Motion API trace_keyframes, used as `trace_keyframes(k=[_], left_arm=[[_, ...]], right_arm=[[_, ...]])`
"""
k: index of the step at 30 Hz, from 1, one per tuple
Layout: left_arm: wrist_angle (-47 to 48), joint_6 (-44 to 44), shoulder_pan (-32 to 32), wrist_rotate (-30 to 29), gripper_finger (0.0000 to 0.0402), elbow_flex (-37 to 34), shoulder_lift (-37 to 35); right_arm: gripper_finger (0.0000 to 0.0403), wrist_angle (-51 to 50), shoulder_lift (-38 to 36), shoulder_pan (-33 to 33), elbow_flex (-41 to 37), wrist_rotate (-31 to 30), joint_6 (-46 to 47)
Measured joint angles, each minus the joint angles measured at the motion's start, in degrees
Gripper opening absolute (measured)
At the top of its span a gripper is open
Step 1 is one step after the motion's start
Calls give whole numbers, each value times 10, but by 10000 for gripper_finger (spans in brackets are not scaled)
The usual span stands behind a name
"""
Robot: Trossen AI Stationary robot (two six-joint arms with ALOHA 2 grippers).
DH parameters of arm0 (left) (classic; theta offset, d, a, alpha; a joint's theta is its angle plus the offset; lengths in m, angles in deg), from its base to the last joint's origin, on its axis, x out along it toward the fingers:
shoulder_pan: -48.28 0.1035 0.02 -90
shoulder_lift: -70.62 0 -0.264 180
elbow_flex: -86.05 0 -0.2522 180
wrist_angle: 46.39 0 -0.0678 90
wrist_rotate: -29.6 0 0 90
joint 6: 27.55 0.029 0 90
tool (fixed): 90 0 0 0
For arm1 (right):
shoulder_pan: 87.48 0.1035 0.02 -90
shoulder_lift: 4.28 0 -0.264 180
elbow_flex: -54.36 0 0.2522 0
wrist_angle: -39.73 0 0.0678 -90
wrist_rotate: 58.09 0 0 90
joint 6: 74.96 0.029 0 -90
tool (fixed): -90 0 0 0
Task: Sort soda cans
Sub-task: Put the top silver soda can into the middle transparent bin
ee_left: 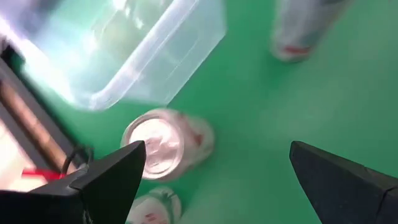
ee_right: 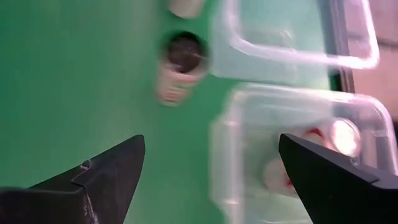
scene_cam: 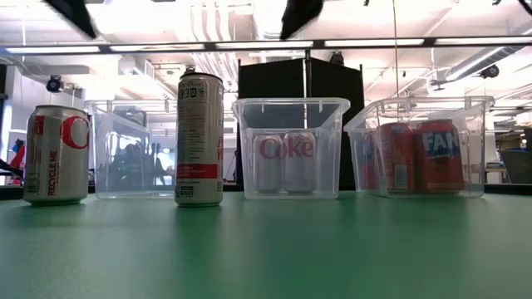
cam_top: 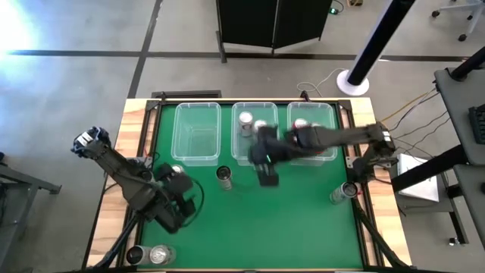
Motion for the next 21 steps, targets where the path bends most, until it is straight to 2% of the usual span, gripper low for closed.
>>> trace_keyframes(k=[4,10,16,21], left_arm=[[8,-20,49,64,382,-39,-30],[6,7,131,110,382,-99,-107],[-29,12,158,117,382,-137,-178],[-40,12,161,125,382,-172,-190]], right_arm=[[365,4,-6,95,-7,-40,45],[365,5,-2,193,-13,-61,113],[365,9,-2,240,-15,-88,137],[365,9,-2,243,-16,-90,139]])
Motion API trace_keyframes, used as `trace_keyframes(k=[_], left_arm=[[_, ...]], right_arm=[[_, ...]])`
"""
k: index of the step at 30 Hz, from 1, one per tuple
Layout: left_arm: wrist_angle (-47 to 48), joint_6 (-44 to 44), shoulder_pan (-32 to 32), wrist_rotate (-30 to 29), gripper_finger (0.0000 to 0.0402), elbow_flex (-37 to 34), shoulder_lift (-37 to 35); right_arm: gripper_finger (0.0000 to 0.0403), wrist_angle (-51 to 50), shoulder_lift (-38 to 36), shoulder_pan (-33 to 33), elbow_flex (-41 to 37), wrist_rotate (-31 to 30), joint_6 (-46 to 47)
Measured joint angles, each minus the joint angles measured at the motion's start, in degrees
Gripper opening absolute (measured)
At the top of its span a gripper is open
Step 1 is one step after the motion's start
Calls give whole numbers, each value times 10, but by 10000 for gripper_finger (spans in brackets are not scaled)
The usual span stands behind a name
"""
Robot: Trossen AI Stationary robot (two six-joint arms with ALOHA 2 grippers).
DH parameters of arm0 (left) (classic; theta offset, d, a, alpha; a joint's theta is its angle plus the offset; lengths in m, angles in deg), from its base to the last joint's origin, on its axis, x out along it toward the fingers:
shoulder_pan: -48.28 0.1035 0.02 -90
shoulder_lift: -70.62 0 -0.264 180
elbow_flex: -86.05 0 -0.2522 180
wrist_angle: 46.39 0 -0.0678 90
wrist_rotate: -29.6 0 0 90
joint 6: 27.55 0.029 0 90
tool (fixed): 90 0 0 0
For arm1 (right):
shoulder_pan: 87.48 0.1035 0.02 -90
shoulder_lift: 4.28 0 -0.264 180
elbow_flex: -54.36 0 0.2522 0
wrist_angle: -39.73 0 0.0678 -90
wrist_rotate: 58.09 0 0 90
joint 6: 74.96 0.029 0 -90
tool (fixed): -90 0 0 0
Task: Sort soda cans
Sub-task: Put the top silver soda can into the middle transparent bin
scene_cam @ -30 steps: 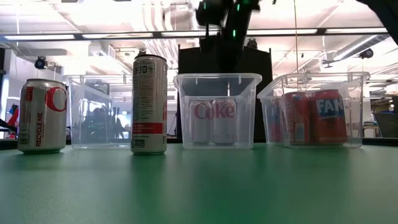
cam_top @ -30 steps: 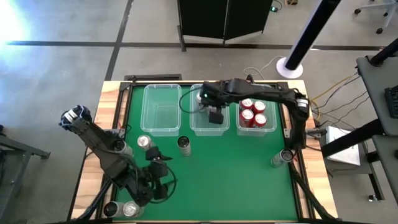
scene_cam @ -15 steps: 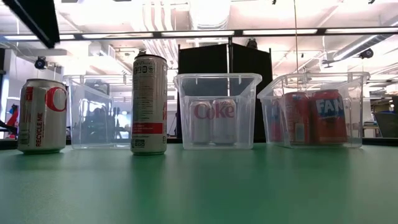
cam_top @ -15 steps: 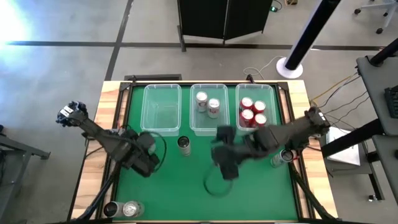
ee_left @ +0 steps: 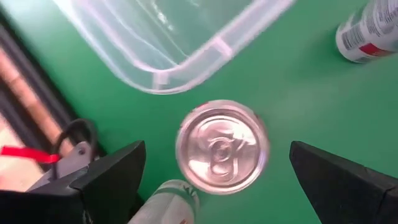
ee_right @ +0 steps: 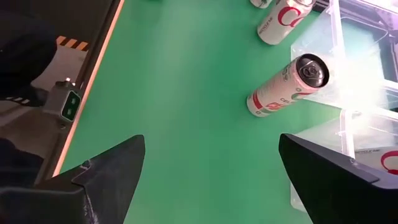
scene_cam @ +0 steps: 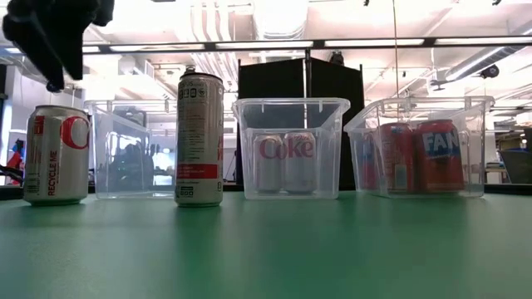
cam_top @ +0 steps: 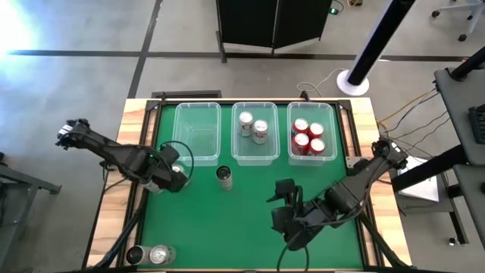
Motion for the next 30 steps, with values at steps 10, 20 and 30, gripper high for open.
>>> trace_keyframes(k=[10,20,30], left_arm=[[-95,24,5,20,382,-78,14],[-140,26,10,26,375,-118,24],[-161,29,12,38,282,-111,24]], right_arm=[[365,5,0,-4,0,-10,0],[365,10,0,-4,-4,-10,0],[365,19,1,-4,-38,-9,0]])
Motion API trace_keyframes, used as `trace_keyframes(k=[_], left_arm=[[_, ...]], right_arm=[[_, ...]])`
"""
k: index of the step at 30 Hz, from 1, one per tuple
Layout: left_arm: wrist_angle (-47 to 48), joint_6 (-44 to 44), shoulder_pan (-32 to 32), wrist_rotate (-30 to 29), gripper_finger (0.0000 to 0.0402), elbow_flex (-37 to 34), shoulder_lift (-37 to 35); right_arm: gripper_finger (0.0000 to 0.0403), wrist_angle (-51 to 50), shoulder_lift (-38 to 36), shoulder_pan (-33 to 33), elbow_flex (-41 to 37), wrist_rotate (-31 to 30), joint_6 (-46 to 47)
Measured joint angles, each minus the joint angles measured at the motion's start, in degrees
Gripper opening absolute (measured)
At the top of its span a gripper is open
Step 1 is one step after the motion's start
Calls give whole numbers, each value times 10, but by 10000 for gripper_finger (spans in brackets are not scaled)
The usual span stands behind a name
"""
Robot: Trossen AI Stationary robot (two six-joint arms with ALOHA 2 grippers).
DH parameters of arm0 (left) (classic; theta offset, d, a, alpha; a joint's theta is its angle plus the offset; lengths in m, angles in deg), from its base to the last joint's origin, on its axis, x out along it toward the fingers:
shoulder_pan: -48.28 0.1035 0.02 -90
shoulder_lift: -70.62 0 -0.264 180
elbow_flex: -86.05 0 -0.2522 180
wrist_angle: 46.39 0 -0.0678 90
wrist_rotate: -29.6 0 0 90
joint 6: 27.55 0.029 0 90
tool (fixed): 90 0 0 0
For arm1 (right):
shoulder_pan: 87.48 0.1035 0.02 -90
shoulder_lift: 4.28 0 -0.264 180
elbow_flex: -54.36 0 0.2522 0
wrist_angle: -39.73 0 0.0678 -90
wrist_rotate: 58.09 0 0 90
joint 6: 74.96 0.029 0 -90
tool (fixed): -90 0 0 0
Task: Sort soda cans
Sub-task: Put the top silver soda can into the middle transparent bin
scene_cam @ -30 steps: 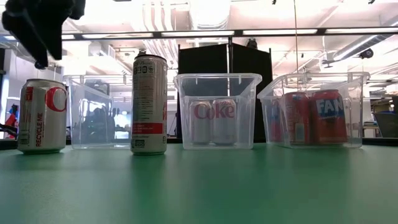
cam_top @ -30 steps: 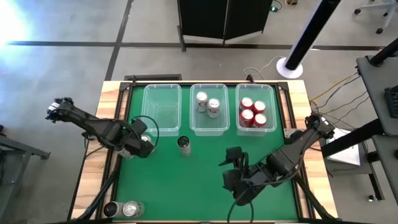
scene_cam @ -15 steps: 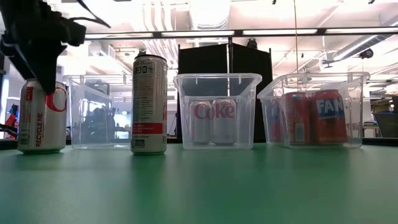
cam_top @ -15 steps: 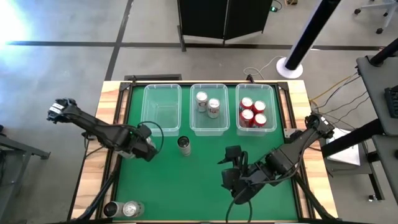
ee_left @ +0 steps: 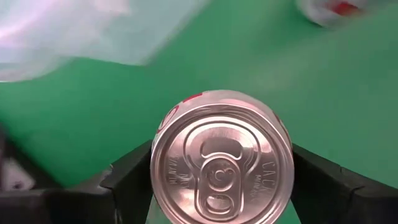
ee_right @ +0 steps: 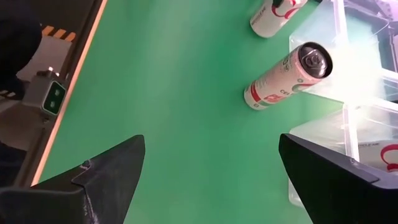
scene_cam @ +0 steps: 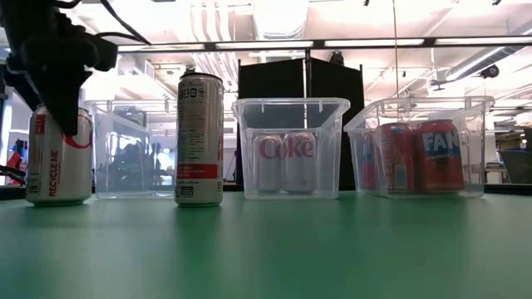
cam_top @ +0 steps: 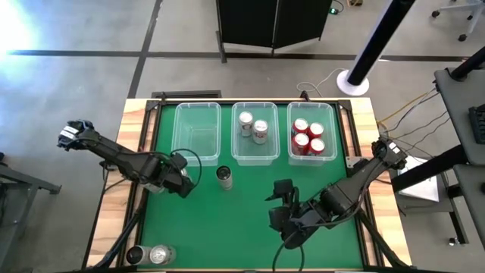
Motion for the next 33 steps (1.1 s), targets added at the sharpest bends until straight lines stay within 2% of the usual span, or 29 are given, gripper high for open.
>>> trace_keyframes(k=[6,9,12,17,20,23,28,33], left_arm=[[-24,63,-28,76,281,56,7],[-23,117,-61,78,281,113,19],[-22,171,-86,51,281,183,40],[-24,273,-90,-53,281,309,91],[-23,354,-59,-98,282,378,125],[-23,425,-9,-99,282,445,159],[-11,532,88,-81,282,534,215],[-9,597,184,-31,282,594,273]], right_arm=[[365,-2,-8,2,0,0,1],[365,-5,-18,5,0,0,16],[365,-8,-20,10,-2,0,22],[365,-10,-21,17,-31,0,25],[365,3,-20,17,-59,0,31],[365,31,-20,18,-96,0,48],[365,34,-26,36,-168,0,110],[365,38,-33,61,-236,-15,191]])
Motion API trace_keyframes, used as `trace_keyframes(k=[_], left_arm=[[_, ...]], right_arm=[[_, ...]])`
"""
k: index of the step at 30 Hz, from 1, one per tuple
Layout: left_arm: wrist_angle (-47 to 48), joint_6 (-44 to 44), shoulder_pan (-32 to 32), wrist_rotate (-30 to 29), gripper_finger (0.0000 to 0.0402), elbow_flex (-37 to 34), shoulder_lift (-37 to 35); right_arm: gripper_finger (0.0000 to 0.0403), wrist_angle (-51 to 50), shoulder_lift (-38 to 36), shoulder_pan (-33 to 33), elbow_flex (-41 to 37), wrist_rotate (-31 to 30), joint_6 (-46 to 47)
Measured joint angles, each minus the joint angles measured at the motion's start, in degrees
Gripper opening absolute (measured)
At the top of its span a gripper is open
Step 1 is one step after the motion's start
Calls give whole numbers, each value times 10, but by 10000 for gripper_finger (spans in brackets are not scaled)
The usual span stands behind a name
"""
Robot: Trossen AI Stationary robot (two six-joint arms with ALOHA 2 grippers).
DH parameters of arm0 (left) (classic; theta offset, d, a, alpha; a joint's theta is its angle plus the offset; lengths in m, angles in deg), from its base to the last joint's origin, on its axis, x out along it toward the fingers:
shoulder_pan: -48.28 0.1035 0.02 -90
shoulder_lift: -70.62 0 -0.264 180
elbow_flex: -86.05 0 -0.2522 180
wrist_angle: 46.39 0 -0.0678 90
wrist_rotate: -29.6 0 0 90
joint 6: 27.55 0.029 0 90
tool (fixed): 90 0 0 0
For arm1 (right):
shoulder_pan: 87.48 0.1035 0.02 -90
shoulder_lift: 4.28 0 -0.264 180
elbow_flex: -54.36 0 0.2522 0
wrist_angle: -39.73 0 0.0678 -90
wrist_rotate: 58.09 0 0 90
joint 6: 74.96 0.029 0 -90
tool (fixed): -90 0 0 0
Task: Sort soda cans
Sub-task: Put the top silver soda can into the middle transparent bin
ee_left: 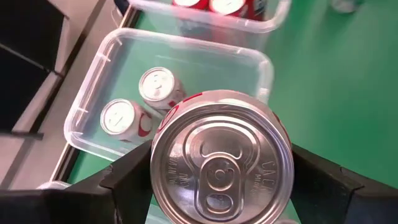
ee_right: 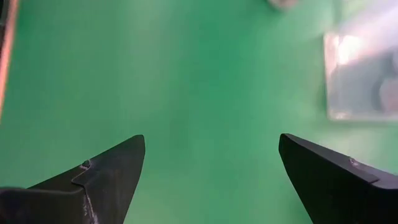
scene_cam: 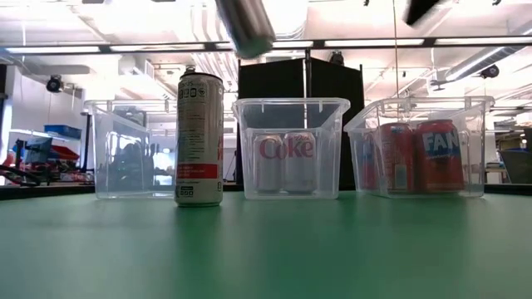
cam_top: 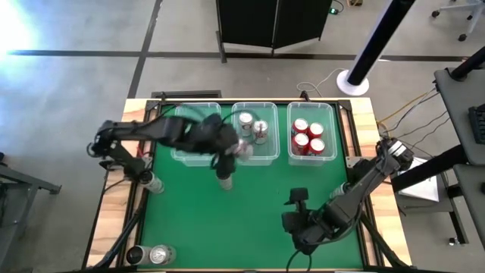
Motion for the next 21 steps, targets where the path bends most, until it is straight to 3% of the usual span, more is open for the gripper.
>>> trace_keyframes(k=[8,21], left_arm=[[33,45,89,42,283,78,99],[81,77,146,82,283,156,219]], right_arm=[[365,82,0,23,-75,-1,58],[365,118,0,30,-106,-1,79]])
